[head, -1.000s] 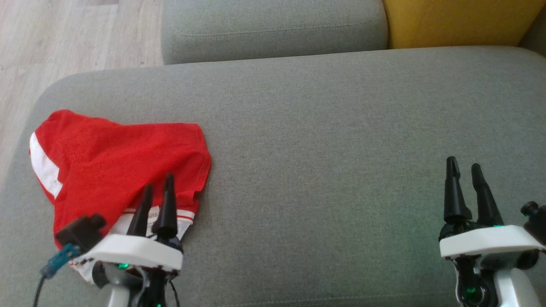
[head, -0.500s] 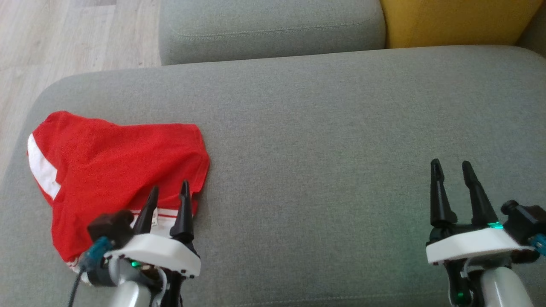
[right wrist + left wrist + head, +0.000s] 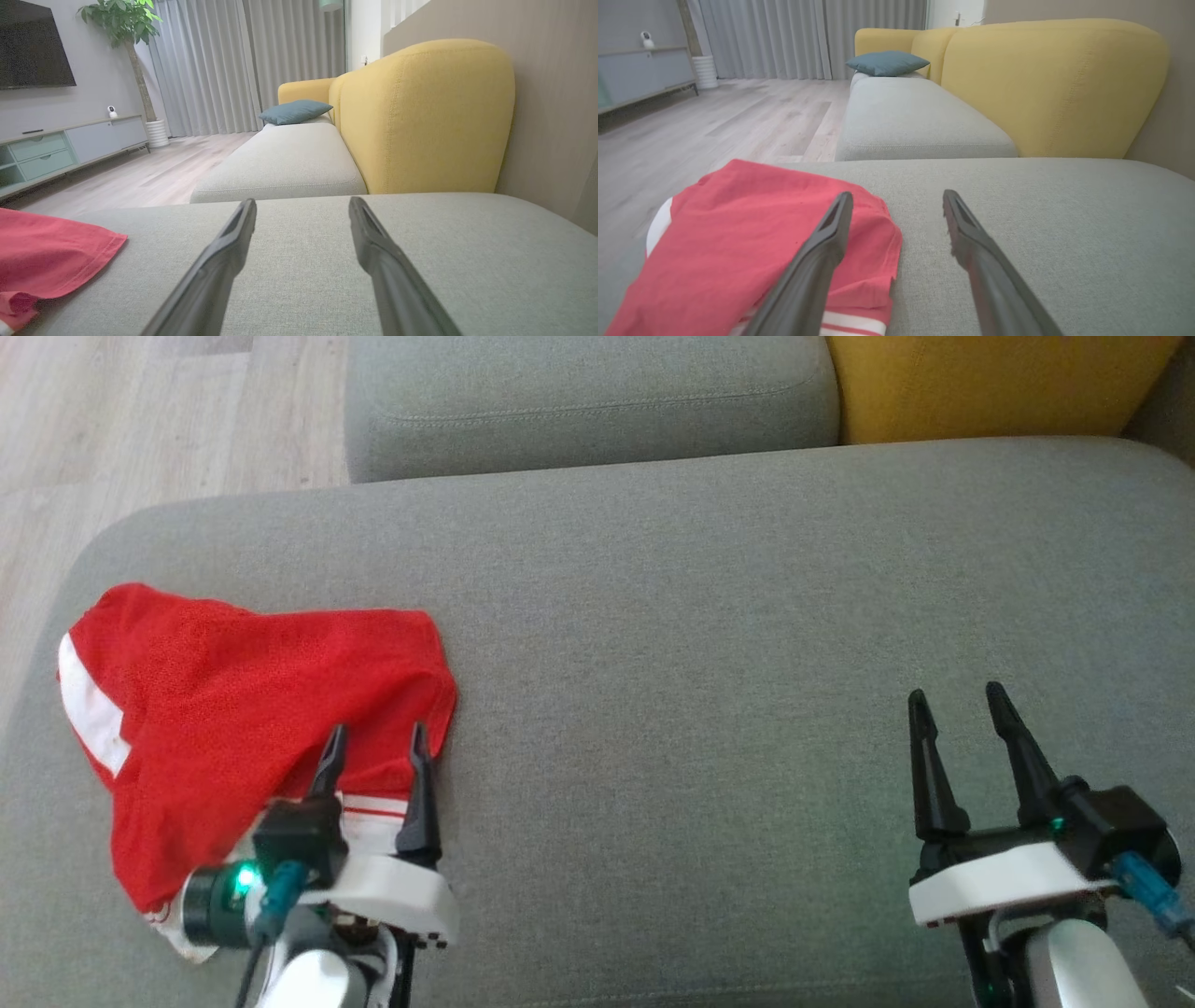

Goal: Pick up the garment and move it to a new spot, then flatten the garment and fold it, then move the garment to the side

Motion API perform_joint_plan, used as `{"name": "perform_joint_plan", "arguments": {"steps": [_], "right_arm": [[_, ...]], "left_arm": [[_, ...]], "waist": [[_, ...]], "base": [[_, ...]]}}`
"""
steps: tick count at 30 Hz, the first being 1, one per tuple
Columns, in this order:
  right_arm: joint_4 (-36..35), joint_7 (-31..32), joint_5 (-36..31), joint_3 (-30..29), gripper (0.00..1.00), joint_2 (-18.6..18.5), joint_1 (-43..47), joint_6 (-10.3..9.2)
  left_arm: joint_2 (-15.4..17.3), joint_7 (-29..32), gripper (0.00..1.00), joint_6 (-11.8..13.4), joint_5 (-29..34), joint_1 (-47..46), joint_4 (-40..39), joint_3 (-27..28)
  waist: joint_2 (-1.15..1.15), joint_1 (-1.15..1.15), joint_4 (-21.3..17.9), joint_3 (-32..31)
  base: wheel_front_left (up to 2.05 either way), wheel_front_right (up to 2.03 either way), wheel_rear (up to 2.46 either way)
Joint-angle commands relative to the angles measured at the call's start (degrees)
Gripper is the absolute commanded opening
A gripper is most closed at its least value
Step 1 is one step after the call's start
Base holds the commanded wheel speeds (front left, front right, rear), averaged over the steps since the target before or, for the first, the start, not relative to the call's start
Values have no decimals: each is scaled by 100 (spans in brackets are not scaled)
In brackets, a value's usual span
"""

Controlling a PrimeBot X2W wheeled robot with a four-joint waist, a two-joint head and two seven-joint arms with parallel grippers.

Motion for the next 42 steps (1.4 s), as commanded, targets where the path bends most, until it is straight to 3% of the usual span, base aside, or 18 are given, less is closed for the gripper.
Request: {"name": "perform_joint_plan", "arguments": {"steps": [1,9,14,26,29,35,42], "right_arm": [[-251,-119,-261,127,100,-45,-75,-3],[-308,-271,-1046,210,100,-48,-53,-4],[-356,-338,-1212,208,100,-50,-47,-4],[-534,-541,-1285,210,100,-54,7,-4],[-496,-581,-935,175,100,-55,30,-4],[-243,-581,97,110,100,-55,38,-4],[75,-581,619,83,100,-55,38,-4]], "left_arm": [[161,-89,100,97,214,-393,-255,3],[401,-239,100,334,711,-529,-112,-671],[472,-306,100,416,907,-590,-97,-875],[417,-507,100,555,1259,-453,-395,-864],[303,-547,100,481,1229,-337,-476,-694],[-38,-547,100,15,939,-54,-456,-118],[-466,-547,100,-377,944,209,-271,596]], "waist": [[0,0,1,-2],[0,0,6,-11],[0,0,9,-21],[0,0,24,-41],[0,0,32,-43],[0,0,47,-62],[0,0,31,-98]], "base": [[0,0,0],[0,0,0],[0,0,0],[0,0,0],[0,0,0],[0,0,0],[0,0,0]]}}
